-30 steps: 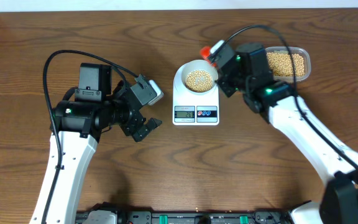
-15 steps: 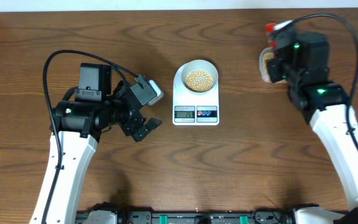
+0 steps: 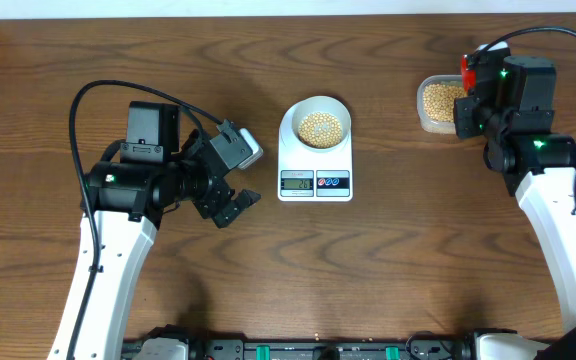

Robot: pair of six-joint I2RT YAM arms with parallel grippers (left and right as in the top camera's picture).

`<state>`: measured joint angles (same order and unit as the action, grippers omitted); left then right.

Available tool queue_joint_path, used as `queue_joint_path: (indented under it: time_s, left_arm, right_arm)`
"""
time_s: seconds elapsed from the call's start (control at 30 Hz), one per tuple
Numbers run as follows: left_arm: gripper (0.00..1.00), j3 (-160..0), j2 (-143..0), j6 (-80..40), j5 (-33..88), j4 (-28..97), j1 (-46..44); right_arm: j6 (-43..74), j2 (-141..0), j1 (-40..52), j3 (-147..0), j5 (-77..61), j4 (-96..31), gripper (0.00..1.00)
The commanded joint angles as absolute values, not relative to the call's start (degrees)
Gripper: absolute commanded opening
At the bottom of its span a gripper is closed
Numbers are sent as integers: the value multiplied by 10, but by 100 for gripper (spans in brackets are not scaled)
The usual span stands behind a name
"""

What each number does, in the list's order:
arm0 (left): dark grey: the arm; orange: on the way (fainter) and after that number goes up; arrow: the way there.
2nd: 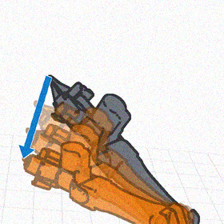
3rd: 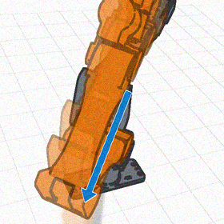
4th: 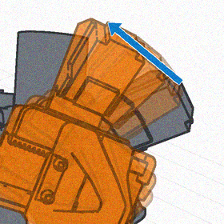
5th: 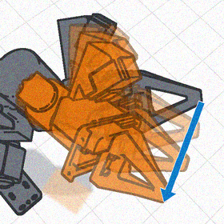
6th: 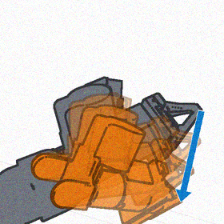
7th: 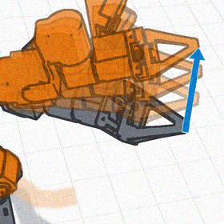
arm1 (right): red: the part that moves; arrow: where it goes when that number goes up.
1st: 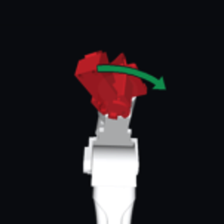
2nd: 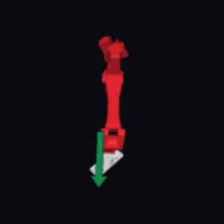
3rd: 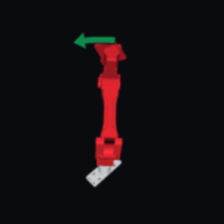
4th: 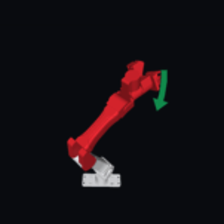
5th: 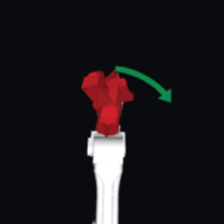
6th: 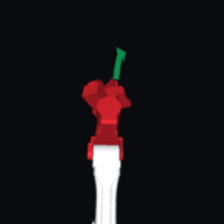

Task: Scoop item into bowl and weigh 50g on scale
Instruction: 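Carry the empty scoop with the right gripper back to the bean tub, then lower the red scoop into the soybean tub with the right gripper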

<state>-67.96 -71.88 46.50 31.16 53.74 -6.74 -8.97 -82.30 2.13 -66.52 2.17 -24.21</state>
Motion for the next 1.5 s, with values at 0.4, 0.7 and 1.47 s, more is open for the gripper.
queue_joint_path:
  time_s: [0.4, 0.7, 1.47]
  left_arm:
    - [98, -689, -711, 462, 310, 539, -64]
    - [98, -689, -711, 462, 310, 539, -64]
    - [98, -689, -711, 462, 310, 539, -64]
  right_arm:
    - [-77, -868, 18, -667, 29, -194, 1]
    - [-85, -874, 18, -667, 29, -194, 1]
    - [-213, -974, 18, -667, 160, -191, 1]
